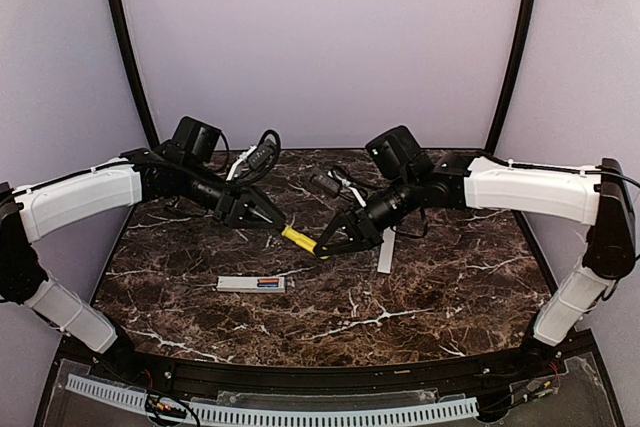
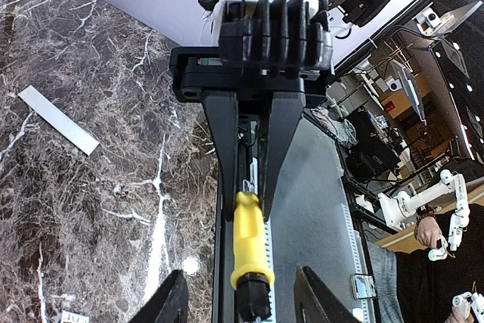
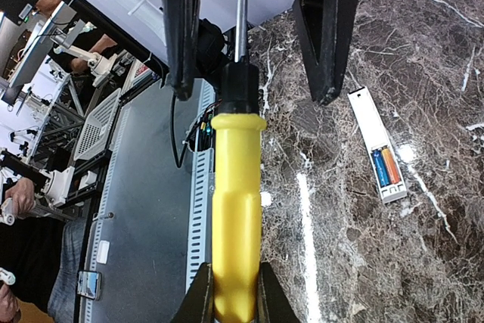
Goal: Unload the batteries from the remote control
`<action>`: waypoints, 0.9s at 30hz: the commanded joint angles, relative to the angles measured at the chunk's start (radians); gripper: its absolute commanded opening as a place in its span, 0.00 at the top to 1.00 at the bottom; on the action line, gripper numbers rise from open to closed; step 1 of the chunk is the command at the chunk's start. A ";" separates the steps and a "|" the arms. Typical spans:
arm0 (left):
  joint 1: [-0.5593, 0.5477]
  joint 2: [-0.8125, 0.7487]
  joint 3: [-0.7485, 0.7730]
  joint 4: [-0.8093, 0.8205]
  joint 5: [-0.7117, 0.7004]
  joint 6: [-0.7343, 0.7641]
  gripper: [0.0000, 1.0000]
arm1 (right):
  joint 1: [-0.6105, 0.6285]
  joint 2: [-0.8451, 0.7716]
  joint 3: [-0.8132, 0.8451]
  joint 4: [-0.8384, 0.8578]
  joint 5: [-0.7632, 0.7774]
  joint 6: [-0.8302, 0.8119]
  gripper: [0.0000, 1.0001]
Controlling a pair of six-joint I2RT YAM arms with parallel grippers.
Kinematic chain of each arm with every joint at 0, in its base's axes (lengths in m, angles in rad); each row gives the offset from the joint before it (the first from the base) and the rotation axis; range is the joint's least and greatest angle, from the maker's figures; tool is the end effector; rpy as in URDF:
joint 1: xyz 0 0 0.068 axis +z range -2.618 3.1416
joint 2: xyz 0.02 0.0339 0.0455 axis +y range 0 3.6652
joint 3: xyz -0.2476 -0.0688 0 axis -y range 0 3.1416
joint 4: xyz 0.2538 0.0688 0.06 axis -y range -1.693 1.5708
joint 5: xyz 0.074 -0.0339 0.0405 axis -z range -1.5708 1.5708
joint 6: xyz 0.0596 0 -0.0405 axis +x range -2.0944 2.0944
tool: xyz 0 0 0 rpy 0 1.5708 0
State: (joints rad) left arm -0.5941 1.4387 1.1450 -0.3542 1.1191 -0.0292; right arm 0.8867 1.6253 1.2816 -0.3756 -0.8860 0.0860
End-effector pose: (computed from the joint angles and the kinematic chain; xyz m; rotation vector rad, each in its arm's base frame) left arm 0.2413 -0.2277 0.2825 1.2169 1.8398 -1.5767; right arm 0.2023 0.3211 0.2581 -1.3917 1.9816 1.4947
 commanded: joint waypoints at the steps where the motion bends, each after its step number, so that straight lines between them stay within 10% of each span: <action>1: -0.010 0.002 -0.008 -0.041 0.021 0.023 0.54 | -0.009 0.021 0.034 0.000 -0.016 -0.007 1.00; 13: -0.014 0.007 0.003 -0.074 0.008 0.067 0.95 | -0.011 0.030 0.036 0.002 -0.008 0.002 1.00; 21: -0.013 -0.006 -0.005 -0.032 -0.014 0.037 1.00 | -0.012 0.020 0.025 0.046 0.035 0.036 0.99; 24: -0.013 -0.006 -0.012 0.005 -0.033 -0.016 1.00 | -0.018 0.001 0.003 0.079 0.113 0.068 0.51; 27: -0.013 -0.011 -0.024 0.045 -0.066 -0.061 1.00 | -0.030 -0.037 -0.051 0.164 0.145 0.115 0.32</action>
State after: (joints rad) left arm -0.6044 1.4452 1.1427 -0.3702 1.0904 -0.0280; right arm 0.8783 1.6409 1.2831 -0.3378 -0.8238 0.1307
